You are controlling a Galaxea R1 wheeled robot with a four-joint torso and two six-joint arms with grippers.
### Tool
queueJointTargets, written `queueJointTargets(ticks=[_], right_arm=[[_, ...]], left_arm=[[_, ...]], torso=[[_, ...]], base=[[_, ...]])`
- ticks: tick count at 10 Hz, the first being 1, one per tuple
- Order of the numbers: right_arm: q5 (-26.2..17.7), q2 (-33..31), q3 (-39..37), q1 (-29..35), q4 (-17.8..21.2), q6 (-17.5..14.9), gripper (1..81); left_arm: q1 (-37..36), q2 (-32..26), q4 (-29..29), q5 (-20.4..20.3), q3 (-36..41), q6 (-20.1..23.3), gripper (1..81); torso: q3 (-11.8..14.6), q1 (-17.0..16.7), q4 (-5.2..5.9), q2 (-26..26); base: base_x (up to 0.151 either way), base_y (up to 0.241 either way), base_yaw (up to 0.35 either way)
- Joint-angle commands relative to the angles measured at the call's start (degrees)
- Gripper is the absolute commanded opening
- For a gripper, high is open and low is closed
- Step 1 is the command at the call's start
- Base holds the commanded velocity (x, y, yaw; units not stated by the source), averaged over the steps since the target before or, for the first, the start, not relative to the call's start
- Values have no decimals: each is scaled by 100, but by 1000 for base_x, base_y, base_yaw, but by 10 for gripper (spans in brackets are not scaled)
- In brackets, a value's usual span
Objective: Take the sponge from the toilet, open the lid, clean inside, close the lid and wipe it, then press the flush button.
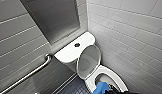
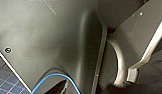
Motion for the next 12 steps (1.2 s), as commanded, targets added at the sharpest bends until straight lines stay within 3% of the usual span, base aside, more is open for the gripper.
queueJointTargets(ticks=[1,12], right_arm=[[-626,-458,442,270,-146,6,10],[-600,-2192,1577,-239,-453,6,10]], left_arm=[[149,-23,20,445,2,10,811],[149,-23,29,437,2,19,811]], torso=[[0,0,0,0],[0,0,0,0]], base=[[0,0,0],[0,0,0]])
